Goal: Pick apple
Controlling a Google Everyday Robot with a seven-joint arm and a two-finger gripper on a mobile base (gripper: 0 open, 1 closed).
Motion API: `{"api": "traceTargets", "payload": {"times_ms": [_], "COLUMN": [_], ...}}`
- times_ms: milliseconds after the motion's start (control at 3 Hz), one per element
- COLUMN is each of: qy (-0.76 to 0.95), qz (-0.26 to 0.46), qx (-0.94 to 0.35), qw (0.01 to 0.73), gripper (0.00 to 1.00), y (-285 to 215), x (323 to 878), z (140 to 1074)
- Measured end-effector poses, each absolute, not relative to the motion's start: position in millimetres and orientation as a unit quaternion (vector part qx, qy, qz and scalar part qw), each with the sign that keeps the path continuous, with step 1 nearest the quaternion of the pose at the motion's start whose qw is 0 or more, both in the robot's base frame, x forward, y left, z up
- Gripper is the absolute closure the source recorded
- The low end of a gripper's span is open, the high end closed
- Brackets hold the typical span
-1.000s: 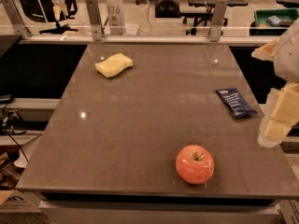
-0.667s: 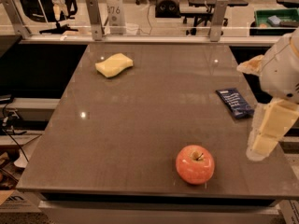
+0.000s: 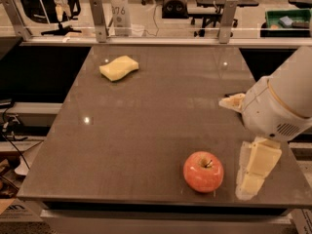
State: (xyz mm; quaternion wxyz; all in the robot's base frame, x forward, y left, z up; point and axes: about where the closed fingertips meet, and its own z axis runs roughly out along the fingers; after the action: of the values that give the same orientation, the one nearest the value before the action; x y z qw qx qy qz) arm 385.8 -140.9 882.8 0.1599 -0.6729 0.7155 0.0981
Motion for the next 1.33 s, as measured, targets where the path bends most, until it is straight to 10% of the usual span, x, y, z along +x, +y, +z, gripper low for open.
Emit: {"api": "traceTargets", "payload": {"times_ms": [1000,1333], "qy": [0.676,0.672], "qz": [0.122,0.123], "qx": [-0.705,-0.708], "qw": [0.174,0.177], "gripper": [0.00,0.16], "y": [-104.2,-99.8], "x": [353.9,349.8], "z": [838.8,835.0]}}
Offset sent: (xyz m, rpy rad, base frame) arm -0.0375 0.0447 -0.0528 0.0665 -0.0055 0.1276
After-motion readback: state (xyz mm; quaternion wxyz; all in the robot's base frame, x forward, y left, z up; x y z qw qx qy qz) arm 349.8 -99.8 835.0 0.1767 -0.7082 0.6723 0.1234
